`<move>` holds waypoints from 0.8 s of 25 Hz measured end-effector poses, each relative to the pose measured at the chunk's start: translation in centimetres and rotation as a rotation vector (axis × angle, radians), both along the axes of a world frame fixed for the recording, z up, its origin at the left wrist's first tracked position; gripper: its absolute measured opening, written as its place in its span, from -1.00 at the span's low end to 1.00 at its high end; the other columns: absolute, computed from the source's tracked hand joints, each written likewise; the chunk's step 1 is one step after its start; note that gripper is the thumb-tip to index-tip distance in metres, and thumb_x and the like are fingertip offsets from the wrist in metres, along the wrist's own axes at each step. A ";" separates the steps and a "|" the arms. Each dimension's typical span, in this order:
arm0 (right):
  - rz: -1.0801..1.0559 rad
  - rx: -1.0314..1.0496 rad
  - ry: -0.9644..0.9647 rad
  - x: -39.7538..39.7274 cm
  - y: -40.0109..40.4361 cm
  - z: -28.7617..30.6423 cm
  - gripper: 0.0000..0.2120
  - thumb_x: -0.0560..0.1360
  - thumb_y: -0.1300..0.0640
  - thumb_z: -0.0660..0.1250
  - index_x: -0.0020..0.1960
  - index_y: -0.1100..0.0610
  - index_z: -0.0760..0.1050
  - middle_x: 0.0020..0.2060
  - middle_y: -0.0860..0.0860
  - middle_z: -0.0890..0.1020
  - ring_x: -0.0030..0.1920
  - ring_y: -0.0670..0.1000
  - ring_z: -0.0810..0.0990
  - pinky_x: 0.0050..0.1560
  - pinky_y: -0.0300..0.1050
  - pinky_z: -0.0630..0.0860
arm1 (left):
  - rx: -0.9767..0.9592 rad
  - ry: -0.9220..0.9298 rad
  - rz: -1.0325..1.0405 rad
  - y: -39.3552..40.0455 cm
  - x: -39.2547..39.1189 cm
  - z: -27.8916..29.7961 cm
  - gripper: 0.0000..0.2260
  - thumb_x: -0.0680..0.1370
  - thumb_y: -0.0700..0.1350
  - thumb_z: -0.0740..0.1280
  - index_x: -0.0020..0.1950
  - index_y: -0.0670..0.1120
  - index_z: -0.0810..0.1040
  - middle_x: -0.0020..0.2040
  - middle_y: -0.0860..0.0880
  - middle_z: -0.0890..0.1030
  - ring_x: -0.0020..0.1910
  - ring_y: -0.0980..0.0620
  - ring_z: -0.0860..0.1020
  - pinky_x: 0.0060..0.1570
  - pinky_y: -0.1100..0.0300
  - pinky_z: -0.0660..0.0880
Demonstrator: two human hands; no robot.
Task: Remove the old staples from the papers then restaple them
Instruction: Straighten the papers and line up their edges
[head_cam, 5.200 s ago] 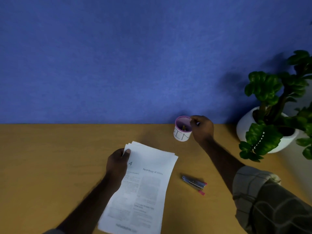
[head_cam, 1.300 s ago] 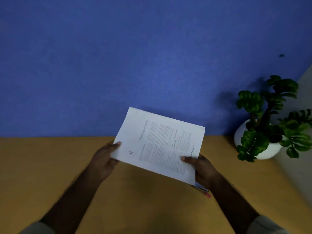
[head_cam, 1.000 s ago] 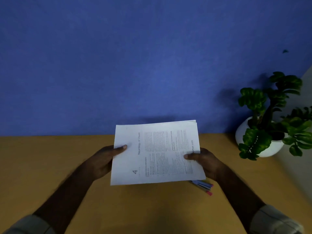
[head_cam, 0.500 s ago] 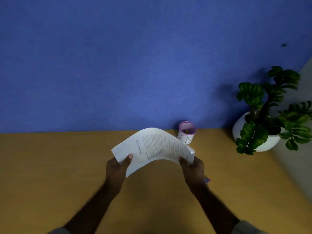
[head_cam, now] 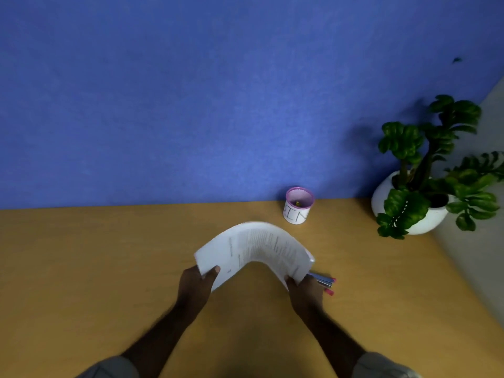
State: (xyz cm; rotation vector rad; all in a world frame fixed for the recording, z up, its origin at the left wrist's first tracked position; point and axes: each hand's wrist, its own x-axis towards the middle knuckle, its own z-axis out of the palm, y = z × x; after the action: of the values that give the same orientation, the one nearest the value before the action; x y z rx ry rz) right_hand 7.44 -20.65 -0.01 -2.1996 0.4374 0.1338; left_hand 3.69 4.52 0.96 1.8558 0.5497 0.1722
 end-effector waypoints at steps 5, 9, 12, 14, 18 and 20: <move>0.019 -0.122 0.020 0.3 -0.3 -0.3 -0.71 0.51 0.04 0.39 0.09 0.25 0.58 -0.02 0.18 0.68 0.03 0.21 0.64 0.12 0.19 0.56 | 0.052 0.056 0.039 0.0 1.0 0.1 -0.75 0.52 -0.09 0.47 0.15 -0.14 0.61 0.04 -0.06 0.66 -0.01 -0.08 0.64 -0.28 0.23 0.52; 0.088 -0.084 0.083 0.0 -0.8 0.1 -0.84 0.49 0.09 0.42 0.05 0.06 0.55 -0.02 0.04 0.68 0.08 0.11 0.66 0.11 0.09 0.59 | 0.258 0.148 -0.010 0.5 1.5 0.9 -0.73 0.55 -0.04 0.43 0.14 -0.21 0.63 0.07 -0.15 0.69 -0.20 0.04 0.57 -0.32 0.26 0.48; 0.042 0.014 -0.031 1.3 -1.4 3.0 -0.69 0.41 0.00 0.51 0.07 -0.04 0.48 -0.03 -0.06 0.65 0.12 0.10 0.64 0.17 0.00 0.44 | 0.506 0.157 -0.111 1.8 3.3 4.4 -0.74 0.58 -0.02 0.37 0.13 -0.17 0.68 0.00 -0.16 0.72 -0.18 -0.08 0.64 -0.24 0.17 0.51; -0.044 -0.084 -0.073 3.0 -1.9 5.6 -0.34 0.35 -0.11 0.52 0.36 0.04 0.38 0.20 0.04 0.63 0.24 0.16 0.56 0.35 0.14 0.25 | 0.639 0.186 -0.197 2.7 4.8 7.4 -0.74 0.59 -0.01 0.34 0.17 -0.12 0.67 0.03 -0.16 0.71 -0.06 -0.16 0.64 -0.17 0.14 0.47; 0.138 -0.323 -0.337 5.1 -1.3 11.0 -0.03 0.28 -0.20 0.55 0.52 0.03 0.15 0.47 0.05 0.37 0.44 0.15 0.34 0.44 0.20 0.17 | 0.839 0.195 -0.386 3.9 7.2 13.4 -0.78 0.58 -0.02 0.33 0.18 0.00 0.67 0.09 -0.06 0.70 0.01 -0.09 0.63 -0.15 0.16 0.42; 0.322 -0.216 -0.434 5.7 -0.3 13.6 -0.08 0.26 -0.16 0.58 0.48 -0.01 0.22 0.41 -0.03 0.43 0.40 0.05 0.37 0.43 0.11 0.24 | 0.946 0.179 -0.487 3.9 7.9 16.0 -0.78 0.59 -0.01 0.32 0.19 0.04 0.66 0.11 -0.02 0.68 0.05 -0.05 0.61 -0.14 0.17 0.39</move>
State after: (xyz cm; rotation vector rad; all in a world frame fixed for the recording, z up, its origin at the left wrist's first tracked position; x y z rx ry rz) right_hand 13.12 -20.93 13.61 -2.4123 -0.1526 -0.2268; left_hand 11.61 8.43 16.93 2.8864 0.0953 -0.0869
